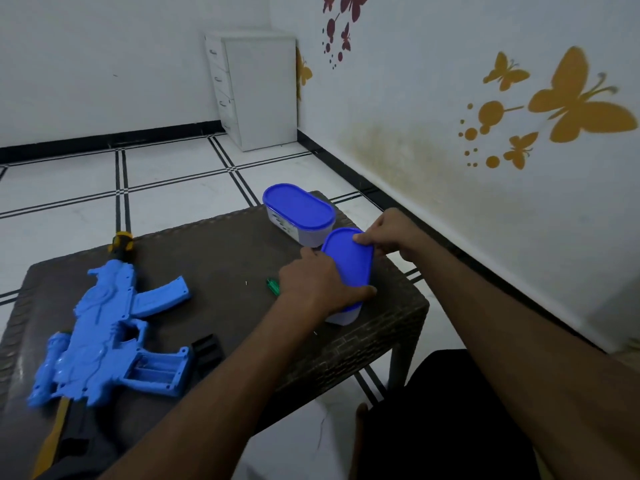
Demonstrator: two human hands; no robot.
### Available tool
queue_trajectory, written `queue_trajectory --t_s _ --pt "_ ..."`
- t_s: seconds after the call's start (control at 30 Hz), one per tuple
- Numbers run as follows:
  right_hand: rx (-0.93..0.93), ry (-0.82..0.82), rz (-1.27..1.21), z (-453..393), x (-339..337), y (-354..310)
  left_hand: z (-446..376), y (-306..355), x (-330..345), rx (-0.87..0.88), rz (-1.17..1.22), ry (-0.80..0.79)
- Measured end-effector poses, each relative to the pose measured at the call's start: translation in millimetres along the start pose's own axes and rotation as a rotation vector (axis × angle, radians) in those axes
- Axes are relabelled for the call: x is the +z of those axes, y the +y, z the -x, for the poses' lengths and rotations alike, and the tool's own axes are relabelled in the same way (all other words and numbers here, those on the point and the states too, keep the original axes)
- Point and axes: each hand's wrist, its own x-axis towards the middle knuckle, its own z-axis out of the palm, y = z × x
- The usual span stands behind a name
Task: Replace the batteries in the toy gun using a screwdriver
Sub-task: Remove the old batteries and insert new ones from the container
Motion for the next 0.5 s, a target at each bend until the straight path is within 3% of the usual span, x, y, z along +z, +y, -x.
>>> queue_trajectory --t_s 0.2,0.5 --pt "-0.014 -0.09 0.109 -11 4 -9 -7 4 5 -0.044 0.023 -0.008" --pt "-0.114 0.013 0.481 -8 9 -25 -11 6 7 -0.045 0.087 -0.015"
